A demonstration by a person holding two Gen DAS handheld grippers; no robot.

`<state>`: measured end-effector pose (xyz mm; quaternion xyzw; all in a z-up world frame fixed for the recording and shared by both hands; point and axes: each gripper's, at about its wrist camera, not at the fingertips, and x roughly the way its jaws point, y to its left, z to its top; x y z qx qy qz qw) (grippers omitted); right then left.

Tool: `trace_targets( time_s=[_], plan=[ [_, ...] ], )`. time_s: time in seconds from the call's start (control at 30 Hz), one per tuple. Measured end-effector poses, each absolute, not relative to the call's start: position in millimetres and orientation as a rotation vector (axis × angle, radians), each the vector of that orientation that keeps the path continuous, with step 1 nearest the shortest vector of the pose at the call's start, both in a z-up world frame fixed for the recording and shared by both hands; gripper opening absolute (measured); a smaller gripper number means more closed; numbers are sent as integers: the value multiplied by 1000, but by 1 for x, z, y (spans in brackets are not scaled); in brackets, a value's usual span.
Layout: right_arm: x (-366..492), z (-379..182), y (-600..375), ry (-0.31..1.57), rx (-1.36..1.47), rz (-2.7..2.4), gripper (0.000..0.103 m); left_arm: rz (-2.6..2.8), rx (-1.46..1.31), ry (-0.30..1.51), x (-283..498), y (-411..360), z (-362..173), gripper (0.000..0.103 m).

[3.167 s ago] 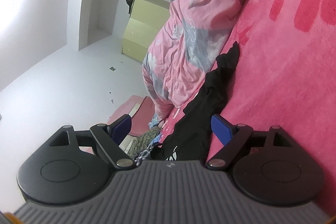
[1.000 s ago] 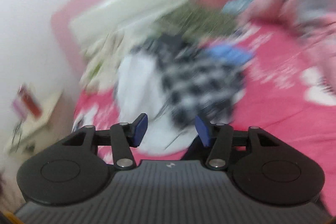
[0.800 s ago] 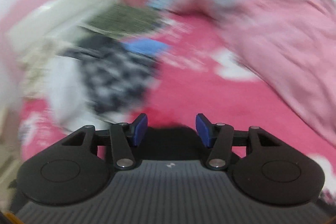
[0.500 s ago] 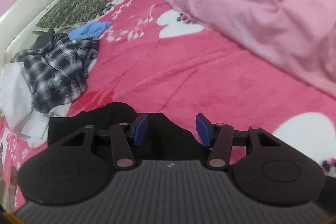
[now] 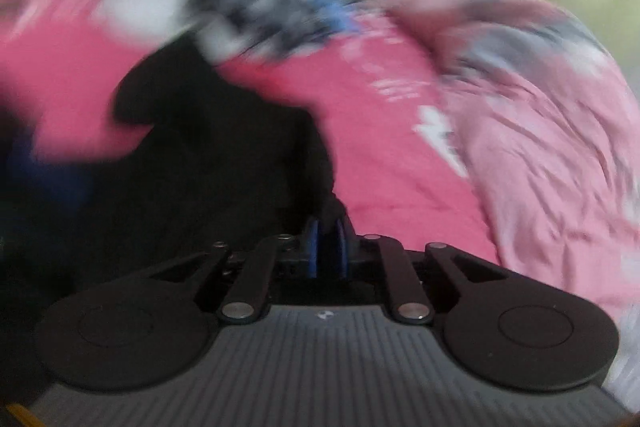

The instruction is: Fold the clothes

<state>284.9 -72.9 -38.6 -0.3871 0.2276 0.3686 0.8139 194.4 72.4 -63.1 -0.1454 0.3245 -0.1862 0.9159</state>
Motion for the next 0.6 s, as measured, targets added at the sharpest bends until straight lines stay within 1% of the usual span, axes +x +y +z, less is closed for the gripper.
trace_targets(
  time_s=[0.03, 0.07, 0.17, 0.23, 0.37, 0.5, 0.6],
  plan=[
    [278, -42, -70, 464, -869, 796, 21, -383, -299, 668, 195, 73, -63, 56],
    [273, -44, -68, 448, -900, 805, 23, -384, -300, 668, 195, 73, -63, 56],
    [276, -34, -80, 503, -815, 846, 30, -385, -302, 668, 195, 73, -63, 56],
    [278, -27, -88, 539, -757, 872, 40, -385, -302, 669, 195, 73, -64, 56],
    [293, -9, -105, 575, -584, 917, 41, -386, -301, 669, 196, 73, -63, 56],
    [331, 7, -132, 592, -304, 881, 41, -387, -301, 669, 195, 73, -64, 57],
    [362, -2, -138, 653, -189, 794, 38, -388, -302, 668, 195, 73, -64, 57]
  ],
)
